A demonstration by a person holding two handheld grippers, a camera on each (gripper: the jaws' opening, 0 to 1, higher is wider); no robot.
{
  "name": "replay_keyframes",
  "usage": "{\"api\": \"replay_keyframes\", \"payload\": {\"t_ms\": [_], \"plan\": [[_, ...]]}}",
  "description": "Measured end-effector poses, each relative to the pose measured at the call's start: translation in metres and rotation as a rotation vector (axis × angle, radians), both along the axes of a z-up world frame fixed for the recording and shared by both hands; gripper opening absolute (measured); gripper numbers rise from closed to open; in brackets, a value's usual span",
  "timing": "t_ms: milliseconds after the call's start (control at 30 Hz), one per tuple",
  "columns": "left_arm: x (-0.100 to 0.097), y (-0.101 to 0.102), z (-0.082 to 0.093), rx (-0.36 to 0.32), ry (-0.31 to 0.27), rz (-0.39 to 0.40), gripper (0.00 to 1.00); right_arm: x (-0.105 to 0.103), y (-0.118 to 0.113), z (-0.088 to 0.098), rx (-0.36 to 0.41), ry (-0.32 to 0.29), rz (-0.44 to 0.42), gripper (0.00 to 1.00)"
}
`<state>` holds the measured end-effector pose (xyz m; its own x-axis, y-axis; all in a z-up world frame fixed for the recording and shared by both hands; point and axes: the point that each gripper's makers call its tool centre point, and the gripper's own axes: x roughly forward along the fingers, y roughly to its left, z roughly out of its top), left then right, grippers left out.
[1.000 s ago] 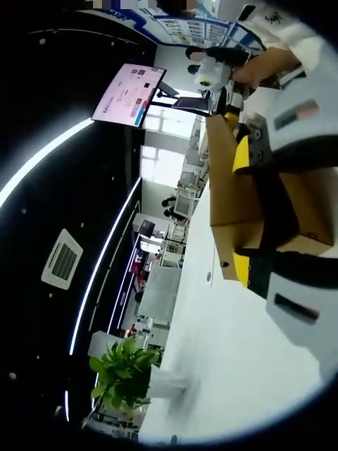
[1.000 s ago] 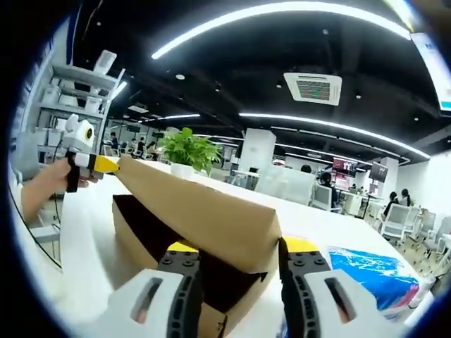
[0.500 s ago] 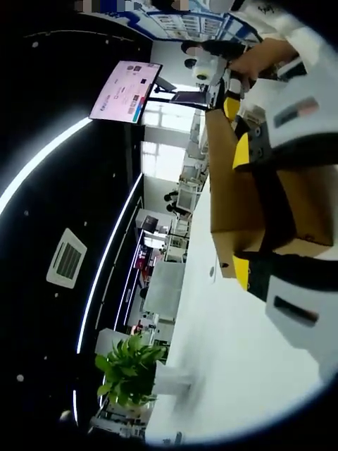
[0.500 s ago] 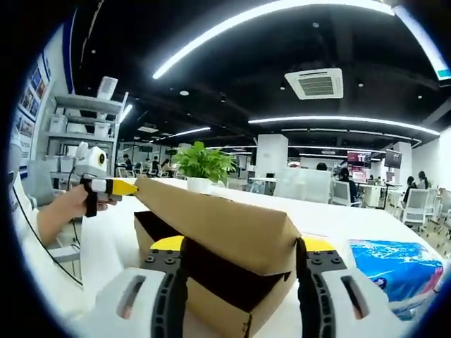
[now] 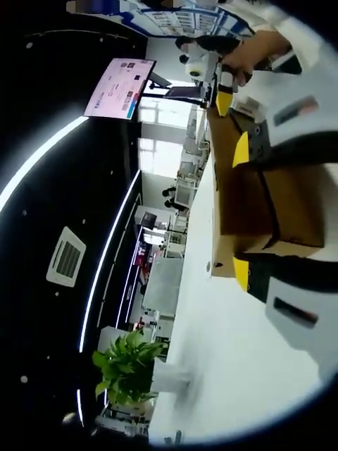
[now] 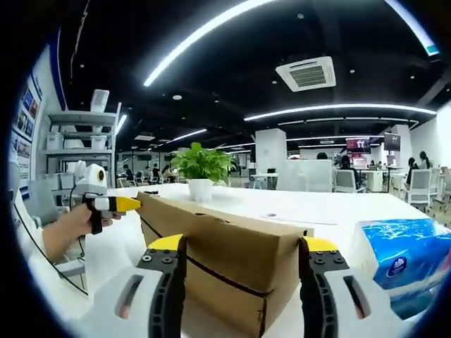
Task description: Operate the shoe box by opening the lid, removing the specified soft item, and placing it in the target area until the item is outside and the box remains undamaged.
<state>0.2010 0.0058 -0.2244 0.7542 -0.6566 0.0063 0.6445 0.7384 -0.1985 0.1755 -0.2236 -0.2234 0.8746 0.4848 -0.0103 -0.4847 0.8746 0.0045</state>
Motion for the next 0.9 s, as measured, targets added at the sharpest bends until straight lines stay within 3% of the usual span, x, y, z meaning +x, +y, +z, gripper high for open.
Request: {"api": "replay_keyframes", "payload": {"t_ms": [167, 367, 567, 900], "plan": [[-0.001, -0.004, -0.004, 0.075, -0.054, 0.003, 0.51, 0.002, -0.001, 0.0, 0.004, -0.004, 0.003, 0.66], [0.004, -0.004, -0.011, 0.059, -0.049, 0.006, 0.54, 0.004, 0.002, -0.007, -0.041, 0.002, -0.014, 0.66], [0.007, -0.003, -0.019, 0.107, -0.053, 0.022, 0.53, 0.007, 0.004, -0.018, -0.09, 0.007, -0.022, 0.66], [0.007, -0.001, -0.019, 0.121, -0.059, 0.025, 0.55, 0.005, 0.007, -0.017, -0.119, 0.001, -0.02, 0.67]]}}
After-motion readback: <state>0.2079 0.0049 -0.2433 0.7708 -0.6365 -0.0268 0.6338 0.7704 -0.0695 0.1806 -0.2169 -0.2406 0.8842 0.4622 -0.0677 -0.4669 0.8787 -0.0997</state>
